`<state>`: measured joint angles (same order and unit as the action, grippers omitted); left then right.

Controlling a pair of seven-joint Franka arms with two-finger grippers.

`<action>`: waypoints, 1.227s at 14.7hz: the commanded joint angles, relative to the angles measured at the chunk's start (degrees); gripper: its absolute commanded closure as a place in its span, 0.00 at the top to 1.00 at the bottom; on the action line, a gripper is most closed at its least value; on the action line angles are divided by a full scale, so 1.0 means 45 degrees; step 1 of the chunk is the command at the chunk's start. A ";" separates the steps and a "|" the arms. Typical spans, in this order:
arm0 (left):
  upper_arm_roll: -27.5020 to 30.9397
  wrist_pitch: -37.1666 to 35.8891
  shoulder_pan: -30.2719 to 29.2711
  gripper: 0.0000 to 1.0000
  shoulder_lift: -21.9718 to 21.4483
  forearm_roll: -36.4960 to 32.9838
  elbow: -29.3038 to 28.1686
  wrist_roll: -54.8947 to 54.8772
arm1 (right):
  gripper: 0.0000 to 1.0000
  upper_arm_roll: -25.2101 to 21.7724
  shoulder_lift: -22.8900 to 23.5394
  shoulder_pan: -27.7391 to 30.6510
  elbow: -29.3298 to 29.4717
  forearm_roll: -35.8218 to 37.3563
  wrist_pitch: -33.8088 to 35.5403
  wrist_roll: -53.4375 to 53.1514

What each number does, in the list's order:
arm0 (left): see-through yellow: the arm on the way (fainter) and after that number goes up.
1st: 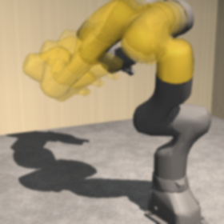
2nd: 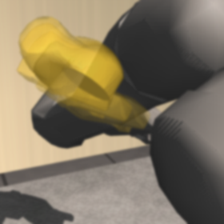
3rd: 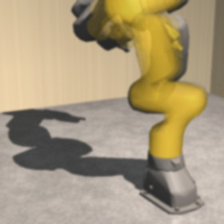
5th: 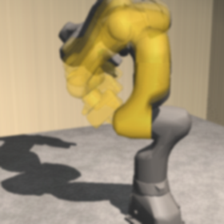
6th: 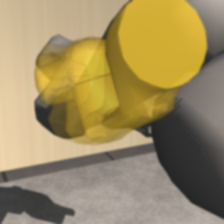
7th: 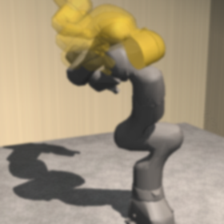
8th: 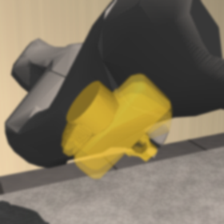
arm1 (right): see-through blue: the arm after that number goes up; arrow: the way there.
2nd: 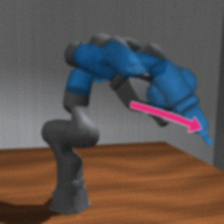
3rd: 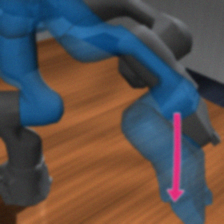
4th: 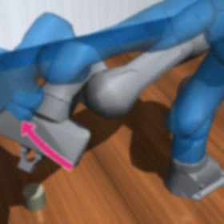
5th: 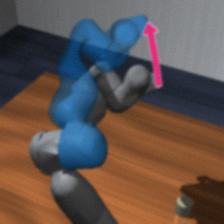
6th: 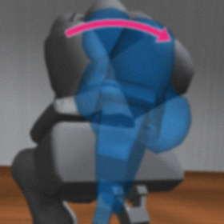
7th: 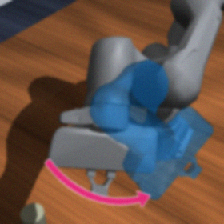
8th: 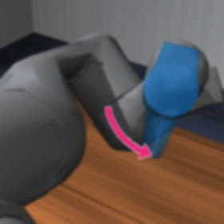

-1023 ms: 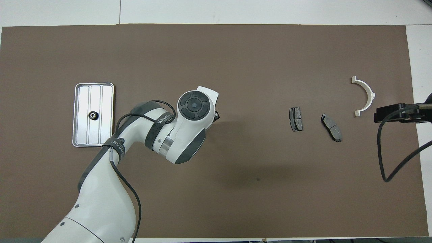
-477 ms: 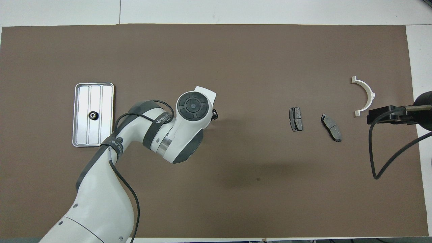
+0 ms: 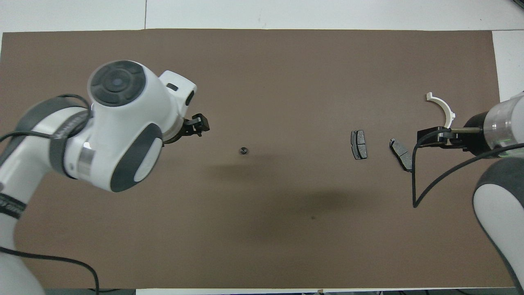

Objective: Place bearing gear from tray to pile

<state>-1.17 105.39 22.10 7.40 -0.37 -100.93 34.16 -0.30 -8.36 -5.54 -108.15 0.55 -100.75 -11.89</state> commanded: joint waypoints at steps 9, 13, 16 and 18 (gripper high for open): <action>0.0025 0.0479 -0.4812 1.00 -0.1117 0.0863 -0.1883 -0.8489 | 1.00 0.0047 0.2538 -0.3688 -0.0790 -0.0006 -0.3993 -0.6552; 0.0025 0.2825 -0.5145 1.00 -0.1157 0.0473 -0.3311 -0.8684 | 1.00 0.0028 0.3866 -0.5036 -0.0460 0.0149 -0.5110 -0.8175; 0.0025 0.4076 -0.5378 1.00 -0.0515 0.0179 -0.3567 -0.8646 | 1.00 0.0008 0.4979 -0.5703 0.0399 0.0189 -0.5148 -0.9987; 0.0025 0.4760 -0.5398 1.00 -0.0007 0.0179 -0.3606 -0.8645 | 1.00 0.0027 0.5293 -0.5878 0.0868 0.0228 -0.5169 -1.0463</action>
<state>-0.57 122.95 -1.27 5.22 1.34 -116.45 -4.04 0.12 12.81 -31.50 -107.97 0.82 -123.98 -56.35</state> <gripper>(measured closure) 0.000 0.000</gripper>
